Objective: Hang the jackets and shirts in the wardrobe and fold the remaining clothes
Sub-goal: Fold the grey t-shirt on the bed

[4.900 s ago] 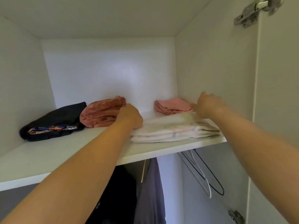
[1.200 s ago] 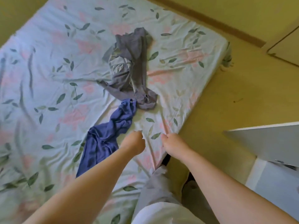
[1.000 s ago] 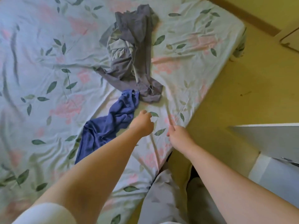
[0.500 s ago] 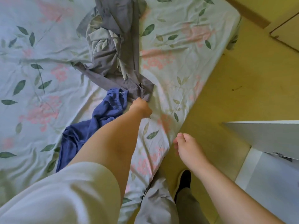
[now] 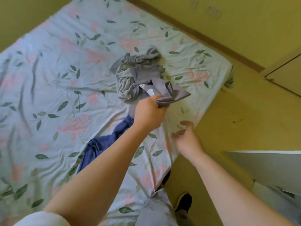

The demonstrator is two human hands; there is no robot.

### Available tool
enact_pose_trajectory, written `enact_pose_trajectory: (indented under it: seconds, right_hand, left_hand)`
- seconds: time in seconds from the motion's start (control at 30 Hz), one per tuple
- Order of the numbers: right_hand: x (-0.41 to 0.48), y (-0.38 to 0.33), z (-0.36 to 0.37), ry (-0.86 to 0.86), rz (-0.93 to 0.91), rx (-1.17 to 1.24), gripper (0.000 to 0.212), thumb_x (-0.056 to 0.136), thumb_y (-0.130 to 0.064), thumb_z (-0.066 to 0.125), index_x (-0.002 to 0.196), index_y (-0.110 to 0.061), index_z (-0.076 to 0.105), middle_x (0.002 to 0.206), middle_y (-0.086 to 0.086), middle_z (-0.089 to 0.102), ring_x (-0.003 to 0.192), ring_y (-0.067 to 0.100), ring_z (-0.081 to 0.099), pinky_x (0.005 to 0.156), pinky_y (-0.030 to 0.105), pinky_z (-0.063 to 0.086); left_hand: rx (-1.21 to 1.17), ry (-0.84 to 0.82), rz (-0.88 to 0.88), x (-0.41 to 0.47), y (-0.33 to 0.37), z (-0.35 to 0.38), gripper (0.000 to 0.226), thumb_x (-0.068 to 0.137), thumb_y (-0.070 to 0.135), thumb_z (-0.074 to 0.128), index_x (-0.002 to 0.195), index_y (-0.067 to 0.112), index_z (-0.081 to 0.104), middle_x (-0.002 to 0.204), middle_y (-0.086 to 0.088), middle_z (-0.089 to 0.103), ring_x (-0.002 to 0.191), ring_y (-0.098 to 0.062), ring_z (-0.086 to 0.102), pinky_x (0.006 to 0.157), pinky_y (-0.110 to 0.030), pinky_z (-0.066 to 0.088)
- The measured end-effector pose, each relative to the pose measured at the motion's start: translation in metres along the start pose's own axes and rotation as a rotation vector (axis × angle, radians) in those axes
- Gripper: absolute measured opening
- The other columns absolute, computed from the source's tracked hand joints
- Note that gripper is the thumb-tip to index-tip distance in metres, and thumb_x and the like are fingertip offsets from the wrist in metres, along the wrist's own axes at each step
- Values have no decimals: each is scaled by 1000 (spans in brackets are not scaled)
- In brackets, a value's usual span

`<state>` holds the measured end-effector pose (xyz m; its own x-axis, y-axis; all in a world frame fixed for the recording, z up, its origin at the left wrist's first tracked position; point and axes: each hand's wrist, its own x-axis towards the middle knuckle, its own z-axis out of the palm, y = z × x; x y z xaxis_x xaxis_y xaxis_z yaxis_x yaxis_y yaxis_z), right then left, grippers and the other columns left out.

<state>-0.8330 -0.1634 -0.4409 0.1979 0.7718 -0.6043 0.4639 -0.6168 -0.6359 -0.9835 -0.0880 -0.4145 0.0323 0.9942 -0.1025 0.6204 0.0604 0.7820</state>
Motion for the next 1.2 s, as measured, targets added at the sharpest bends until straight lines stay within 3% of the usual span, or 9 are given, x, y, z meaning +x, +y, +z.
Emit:
enact_pose_trajectory:
  seconds: [0.13, 0.23, 0.3, 0.4, 0.57, 0.9, 1.0, 1.1, 1.2]
  right_hand:
    - [-20, -48, -36, 61, -177, 187, 49, 89, -11, 71, 127, -20, 43, 110, 1, 53, 86, 12, 55, 71, 23, 55]
    - [-41, -72, -74, -33, -300, 400, 75, 82, 11, 71, 145, -21, 43, 106, 9, 66, 90, 21, 67, 85, 48, 61]
    - [-61, -81, -102, -85, -454, 382, 94, 78, 14, 74, 150, -32, 36, 119, 7, 67, 92, 10, 71, 77, 31, 60]
    - [-90, -88, -136, -79, -595, 142, 64, 69, -1, 83, 126, -23, 63, 124, -2, 67, 109, 5, 62, 85, 21, 48]
    - [-125, -94, -183, -121, -605, 335, 24, 89, -17, 73, 108, -30, 76, 105, -11, 76, 102, 9, 69, 80, 26, 55]
    - [-161, -119, -247, 130, -688, 359, 15, 88, -35, 62, 100, -27, 68, 96, -6, 74, 92, 16, 70, 73, 33, 54]
    - [-170, -129, -264, 216, -732, 337, 12, 89, -28, 60, 100, -22, 62, 100, -2, 70, 93, 15, 66, 73, 32, 50]
    - [-178, -132, -278, 288, -782, 291, 10, 92, -24, 57, 101, -23, 60, 99, -5, 67, 90, 11, 63, 70, 28, 46]
    - [-181, -132, -291, 361, -793, 270, 9, 92, -25, 58, 101, -22, 59, 97, -7, 65, 88, 9, 62, 66, 25, 43]
  left_hand:
    - [3, -39, 376, -39, 65, -36, 25, 81, 7, 66, 60, 13, 53, 61, 1, 50, 65, -29, 49, 70, -41, 43]
    - [-96, -53, 436, -59, 93, -56, 22, 84, 0, 67, 67, 11, 59, 80, 1, 51, 72, -13, 48, 68, -25, 41]
    - [-118, -63, 410, -69, 110, -71, 29, 87, 8, 62, 67, 26, 49, 74, 11, 47, 65, 0, 46, 61, -12, 35]
    - [-100, -79, 356, -80, 134, -88, 35, 92, 14, 59, 70, 37, 43, 61, 16, 47, 55, 0, 41, 52, -16, 30]
    - [-158, 40, 365, -97, 183, -100, 25, 97, 23, 66, 91, 46, 58, 86, 26, 64, 77, 5, 60, 65, -14, 45]
    - [-43, -46, 336, -119, 249, -130, 66, 78, 6, 82, 136, 18, 54, 117, -5, 68, 108, -21, 66, 91, -38, 55]
    - [290, 15, 339, -119, 252, -135, 49, 76, 15, 81, 120, 21, 60, 100, 3, 63, 92, -18, 59, 68, -14, 41]
    - [453, 47, 309, -115, 251, -132, 19, 83, 26, 78, 83, 21, 59, 78, 7, 56, 76, -19, 51, 58, -22, 31]
    - [363, 86, 273, -107, 246, -131, 30, 88, 33, 75, 73, 21, 52, 74, 4, 53, 68, -14, 46, 57, -29, 29]
